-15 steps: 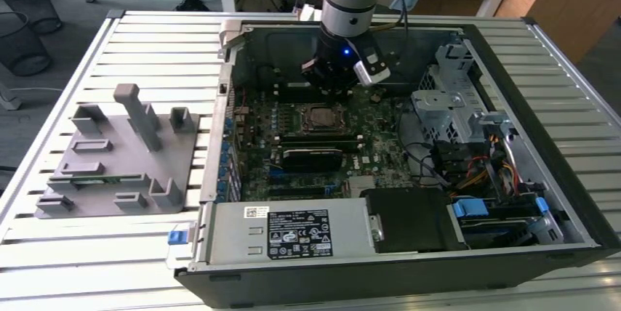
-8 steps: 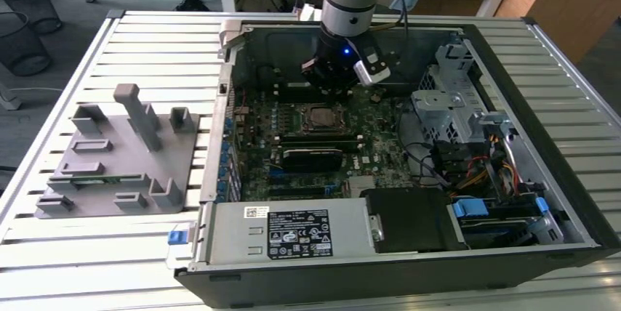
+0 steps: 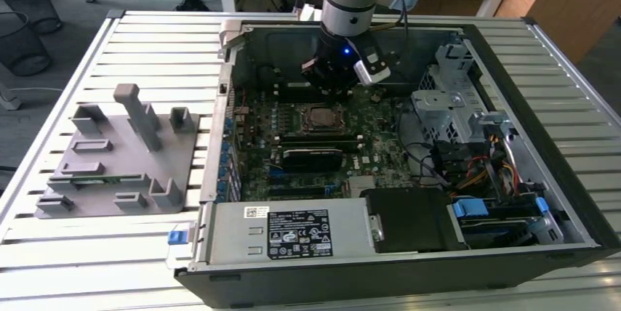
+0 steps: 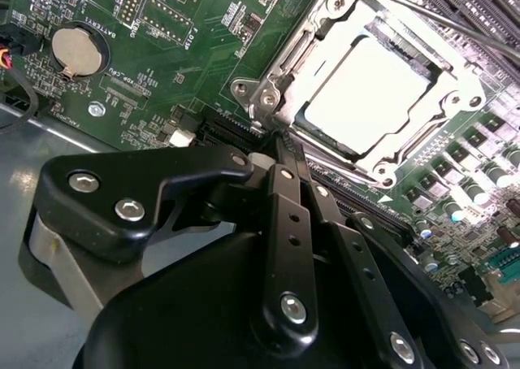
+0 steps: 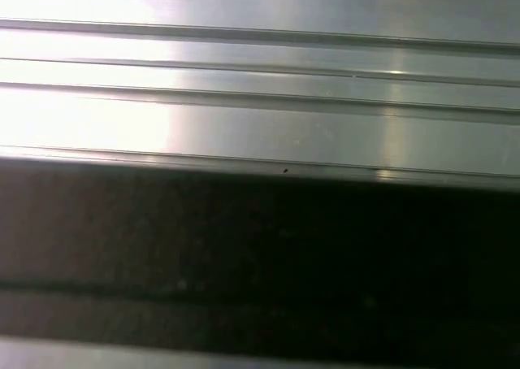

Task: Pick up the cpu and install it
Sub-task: 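Install the first cpu locking lever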

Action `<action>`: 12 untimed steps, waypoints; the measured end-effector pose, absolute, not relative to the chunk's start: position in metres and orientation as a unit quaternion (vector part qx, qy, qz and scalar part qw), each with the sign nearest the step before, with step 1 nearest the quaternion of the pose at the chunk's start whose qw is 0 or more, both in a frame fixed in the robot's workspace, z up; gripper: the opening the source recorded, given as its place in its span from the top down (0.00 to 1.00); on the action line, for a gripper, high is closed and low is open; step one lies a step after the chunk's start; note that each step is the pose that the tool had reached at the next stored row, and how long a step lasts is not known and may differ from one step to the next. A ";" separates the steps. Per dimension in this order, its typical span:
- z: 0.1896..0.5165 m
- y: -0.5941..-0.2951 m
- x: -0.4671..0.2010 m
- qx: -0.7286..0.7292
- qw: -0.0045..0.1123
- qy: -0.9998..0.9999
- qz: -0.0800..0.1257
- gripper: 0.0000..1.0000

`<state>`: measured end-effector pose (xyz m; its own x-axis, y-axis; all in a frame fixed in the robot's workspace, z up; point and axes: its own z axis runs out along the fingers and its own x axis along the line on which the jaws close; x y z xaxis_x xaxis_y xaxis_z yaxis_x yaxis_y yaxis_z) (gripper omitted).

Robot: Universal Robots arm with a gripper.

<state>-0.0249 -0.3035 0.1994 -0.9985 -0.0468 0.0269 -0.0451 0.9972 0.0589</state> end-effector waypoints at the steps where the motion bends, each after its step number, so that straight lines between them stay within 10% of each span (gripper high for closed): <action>1: 0.199 -0.304 -0.025 0.023 0.014 -0.999 -0.028 0.88; 12: 0.196 -0.304 -0.025 0.023 0.014 -0.999 -0.021 0.88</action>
<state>-0.0248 -0.3035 0.1961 -0.9985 -0.0464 0.0278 -0.0451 0.9981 0.0430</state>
